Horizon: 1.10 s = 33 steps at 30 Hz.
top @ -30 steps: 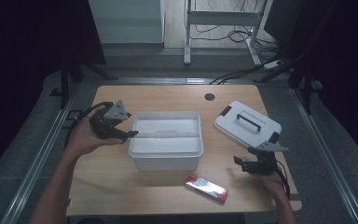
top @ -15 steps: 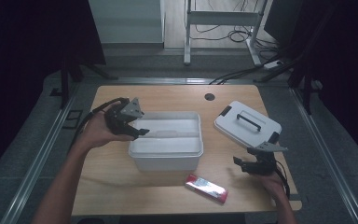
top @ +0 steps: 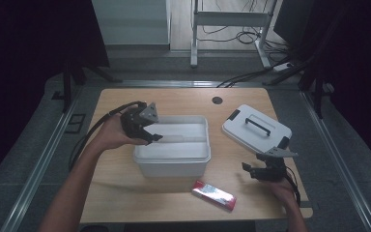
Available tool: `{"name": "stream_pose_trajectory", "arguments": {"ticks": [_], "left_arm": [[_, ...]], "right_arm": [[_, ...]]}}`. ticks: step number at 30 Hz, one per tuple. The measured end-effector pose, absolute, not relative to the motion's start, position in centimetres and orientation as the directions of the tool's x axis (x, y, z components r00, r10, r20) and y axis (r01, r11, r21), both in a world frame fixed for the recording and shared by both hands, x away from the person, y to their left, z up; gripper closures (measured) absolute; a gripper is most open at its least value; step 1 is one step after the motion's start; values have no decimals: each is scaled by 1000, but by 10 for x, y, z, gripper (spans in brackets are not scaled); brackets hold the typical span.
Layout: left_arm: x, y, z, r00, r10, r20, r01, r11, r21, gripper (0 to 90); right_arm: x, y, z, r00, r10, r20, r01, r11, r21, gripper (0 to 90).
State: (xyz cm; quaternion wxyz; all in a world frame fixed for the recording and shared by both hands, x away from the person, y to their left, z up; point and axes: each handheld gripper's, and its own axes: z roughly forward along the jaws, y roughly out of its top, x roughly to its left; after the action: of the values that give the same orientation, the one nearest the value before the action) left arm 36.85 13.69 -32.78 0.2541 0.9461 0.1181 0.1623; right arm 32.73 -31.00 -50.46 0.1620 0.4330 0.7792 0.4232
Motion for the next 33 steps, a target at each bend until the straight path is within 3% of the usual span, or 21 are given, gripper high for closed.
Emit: {"name": "stream_pose_trajectory", "arguments": {"ticks": [33], "left_arm": [[389,96,-356,950,242,199,140,-896,421,541]], "right_arm": [[325,-312,-509,-563,819,107,550,275,788,207]]}}
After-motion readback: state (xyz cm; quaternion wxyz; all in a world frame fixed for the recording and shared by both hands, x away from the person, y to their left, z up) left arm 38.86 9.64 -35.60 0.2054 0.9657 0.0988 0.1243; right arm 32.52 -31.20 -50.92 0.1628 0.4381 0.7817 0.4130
